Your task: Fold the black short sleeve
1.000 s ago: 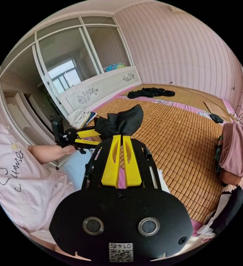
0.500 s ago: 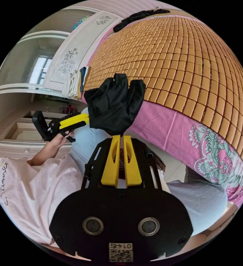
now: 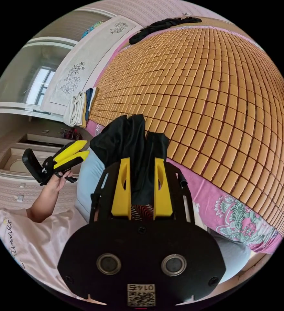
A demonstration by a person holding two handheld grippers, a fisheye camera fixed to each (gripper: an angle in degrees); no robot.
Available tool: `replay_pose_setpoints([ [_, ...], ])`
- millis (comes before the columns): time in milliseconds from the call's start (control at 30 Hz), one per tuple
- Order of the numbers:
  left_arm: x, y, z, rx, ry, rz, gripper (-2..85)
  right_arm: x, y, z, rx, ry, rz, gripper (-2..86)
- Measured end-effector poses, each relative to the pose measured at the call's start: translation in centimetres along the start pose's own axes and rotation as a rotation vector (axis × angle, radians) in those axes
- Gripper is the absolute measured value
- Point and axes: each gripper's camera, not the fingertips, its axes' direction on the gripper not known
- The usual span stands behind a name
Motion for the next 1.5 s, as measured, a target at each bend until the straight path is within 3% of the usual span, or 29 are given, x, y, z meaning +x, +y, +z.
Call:
replay_pose_setpoints([
  [167, 0.3, -2.5, 3.7, -0.121, -0.081, 0.044, 1.4, 1.6, -2.7, 0.8, -0.001, 0.197, 0.099, 4.6],
  [300, -1.5, -1.7, -0.7, -0.002, -0.051, -0.007, 0.2, 3.5, -1.4, -3.2, 0.123, 0.074, 0.132, 0.4],
  [433, -4.3, 1.4, -6.6, 0.098, -0.014, -0.059, -0.2, 4.7, 0.9, -5.2, 0.121, 0.030, 0.107, 0.1],
  [567, -6.4, 4.7, -10.5, 0.137, 0.048, -0.133, -0.3, 6.7, 3.8, -6.8, 0.131, 0.037, 0.206, 1.0],
  [767, -5.7, 7.2, -13.9, 0.164, 0.148, -0.114, -0.4, 6.7, 3.9, -8.7, 0.234, -0.166, 0.203, 9.6],
  [967, -4.1, 8.4, -16.2, 0.165, 0.158, -0.062, -0.4, 5.1, -1.0, -6.6, 0.133, -0.081, 0.252, 14.9],
  [1000, -4.1, 8.6, -16.5, 0.168, 0.164, -0.062, -0.4, 5.1, -1.7, -6.0, 0.093, -0.024, 0.266, 7.7],
  [1067, -4.3, 9.5, -17.9, 0.184, 0.143, -0.072, -0.4, 4.9, -2.1, -5.5, 0.032, 0.067, 0.259, 3.0],
  [1133, -4.9, 10.1, -19.5, 0.213, 0.107, -0.095, -0.4, 5.0, -1.9, -5.7, -0.015, 0.009, 0.239, 2.0],
  [1300, -7.6, 11.4, -24.5, 0.365, 0.081, -0.166, -0.5, 5.1, 3.2, -10.9, 0.090, -0.208, 0.099, 0.8],
  [1500, -9.6, 12.4, -29.7, 0.532, 0.105, -0.176, -0.7, 2.9, 8.8, -13.9, 0.136, -0.213, 0.038, 0.5],
])
